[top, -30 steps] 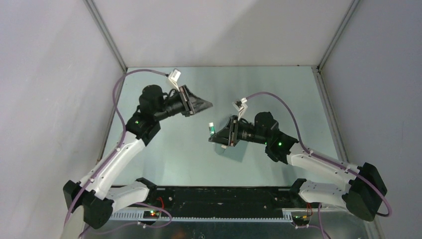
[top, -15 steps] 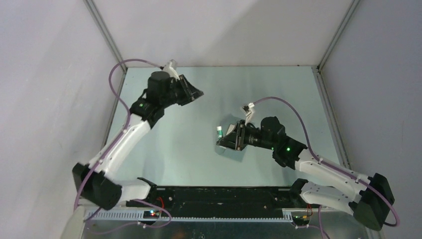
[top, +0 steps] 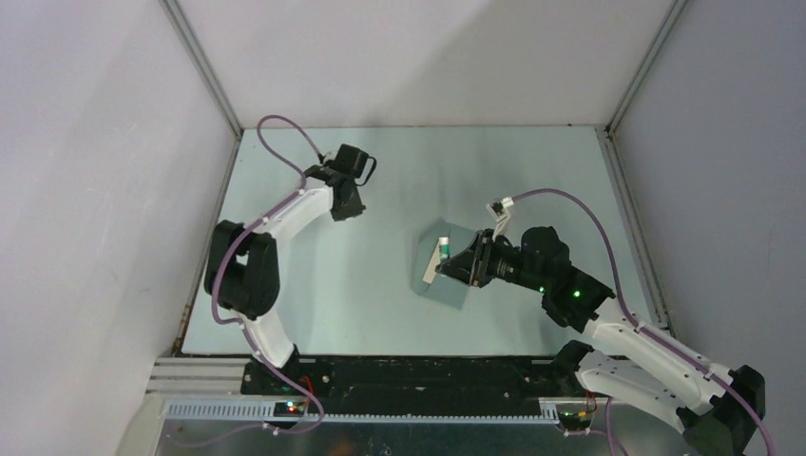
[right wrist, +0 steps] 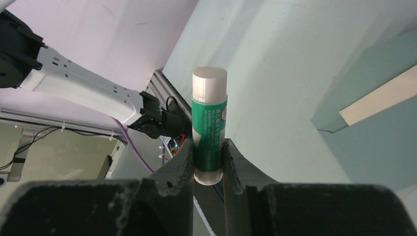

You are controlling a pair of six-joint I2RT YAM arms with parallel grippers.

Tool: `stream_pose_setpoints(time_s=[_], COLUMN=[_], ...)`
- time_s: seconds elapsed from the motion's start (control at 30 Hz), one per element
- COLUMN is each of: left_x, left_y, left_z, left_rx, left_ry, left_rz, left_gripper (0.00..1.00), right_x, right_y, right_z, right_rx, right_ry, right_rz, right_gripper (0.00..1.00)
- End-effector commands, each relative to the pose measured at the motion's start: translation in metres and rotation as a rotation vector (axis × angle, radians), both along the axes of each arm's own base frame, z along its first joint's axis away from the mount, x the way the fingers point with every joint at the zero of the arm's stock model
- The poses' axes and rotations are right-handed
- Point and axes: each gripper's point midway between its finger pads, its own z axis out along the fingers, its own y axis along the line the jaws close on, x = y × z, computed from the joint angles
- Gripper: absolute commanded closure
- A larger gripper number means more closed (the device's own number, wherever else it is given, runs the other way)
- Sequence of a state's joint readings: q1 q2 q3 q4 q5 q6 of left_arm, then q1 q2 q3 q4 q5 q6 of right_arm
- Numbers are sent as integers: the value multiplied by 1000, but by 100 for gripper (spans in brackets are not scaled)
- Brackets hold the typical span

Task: Place the letter into the envelope and seal it
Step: Place the solid glue cap at the center of the board.

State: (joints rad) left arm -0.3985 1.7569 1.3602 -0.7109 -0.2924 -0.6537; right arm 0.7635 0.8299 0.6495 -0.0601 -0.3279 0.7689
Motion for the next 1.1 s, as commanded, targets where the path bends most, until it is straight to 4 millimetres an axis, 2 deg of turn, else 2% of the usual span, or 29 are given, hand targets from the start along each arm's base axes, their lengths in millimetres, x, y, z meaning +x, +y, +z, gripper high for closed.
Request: stream_pose_setpoints(time_s=[0.0, 0.17, 0.27, 0.3, 0.33, 0.37, 0.4, 0.63, 0.73, 0.87, 0.93, 1.07], left_x=[24, 35, 43, 36, 45, 35, 43, 39, 36, 29, 29, 28], left_y=[29, 32, 20, 18, 10, 9, 6, -3, -4, -5, -8, -11], left_z=[35, 36, 28, 15, 27, 12, 25, 2, 1, -11, -24, -34], left_rx=[112, 149, 106, 105, 64, 69, 48, 1, -13, 10, 14, 21], left_ry=[-191, -247, -271, -262, -345, -340, -423, -488, -550, -553, -529, -502], left_rz=[87, 83, 41, 14, 6, -8, 6, -3, 13, 16, 3, 3], left_gripper=[100, 100, 96, 94, 92, 89, 87, 81, 73, 67, 67, 68], right_x=[1, 3, 4, 4, 4, 4, 4, 4, 4, 4, 5, 5], right_y=[-4, 1, 1, 1, 1, 0, 0, -2, -2, -1, 0, 1], right_z=[-6, -4, -4, -4, -4, -5, -5, -6, -6, -9, -8, -9], right_rx=[-21, -7, -5, -6, -6, -9, -10, -14, -18, -21, -15, -13], right_ry=[-8, -6, -6, -5, -5, -4, -3, -3, -2, 4, 2, 7], right_rz=[-8, 9, 7, 4, 1, -2, -4, -10, -10, -11, -9, -5], right_gripper=[100, 100, 100, 100, 100, 100, 100, 100, 100, 100, 100, 100])
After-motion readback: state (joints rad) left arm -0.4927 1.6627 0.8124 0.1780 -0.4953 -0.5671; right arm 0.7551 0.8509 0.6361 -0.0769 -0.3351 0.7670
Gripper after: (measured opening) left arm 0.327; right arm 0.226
